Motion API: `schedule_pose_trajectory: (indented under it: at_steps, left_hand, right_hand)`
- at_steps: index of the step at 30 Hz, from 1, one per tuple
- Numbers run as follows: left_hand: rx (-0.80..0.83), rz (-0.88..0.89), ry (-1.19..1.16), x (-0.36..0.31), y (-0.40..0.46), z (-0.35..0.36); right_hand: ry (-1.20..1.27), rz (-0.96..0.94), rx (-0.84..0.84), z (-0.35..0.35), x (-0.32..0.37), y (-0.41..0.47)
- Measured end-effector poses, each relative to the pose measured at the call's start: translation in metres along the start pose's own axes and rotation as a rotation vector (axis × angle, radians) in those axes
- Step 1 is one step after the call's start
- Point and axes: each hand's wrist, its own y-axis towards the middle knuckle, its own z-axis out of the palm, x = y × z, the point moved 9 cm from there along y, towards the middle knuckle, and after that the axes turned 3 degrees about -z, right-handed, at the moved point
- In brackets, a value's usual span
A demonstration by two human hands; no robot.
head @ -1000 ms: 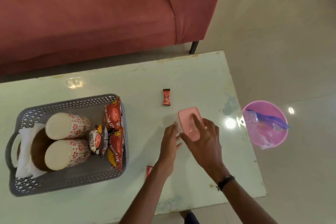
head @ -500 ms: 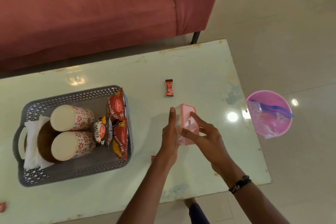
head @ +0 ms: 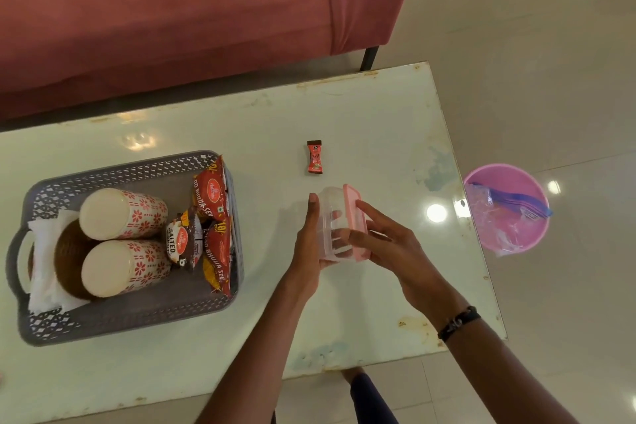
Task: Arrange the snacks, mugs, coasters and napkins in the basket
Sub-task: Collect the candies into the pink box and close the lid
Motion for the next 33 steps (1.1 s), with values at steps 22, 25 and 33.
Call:
schedule_pose_trajectory:
  at_steps: [22,25,33]
  left_hand:
    - [-0.229,0.091,0.014,-0.004,0.025,-0.036]
    - [-0.304,0.125,0.12,-0.007,0.029,-0.043]
    - [-0.388,0.176,0.304,-0.017,0.031,-0.049]
  right_hand:
    - [0.22,0.084,-0.042,-0.041,-0.018,0.042]
    - [0.27,0.062,-0.171,-0.07,-0.014,0.053]
    - [-0.363,0.005,-0.333,-0.11,-0.006,0.077]
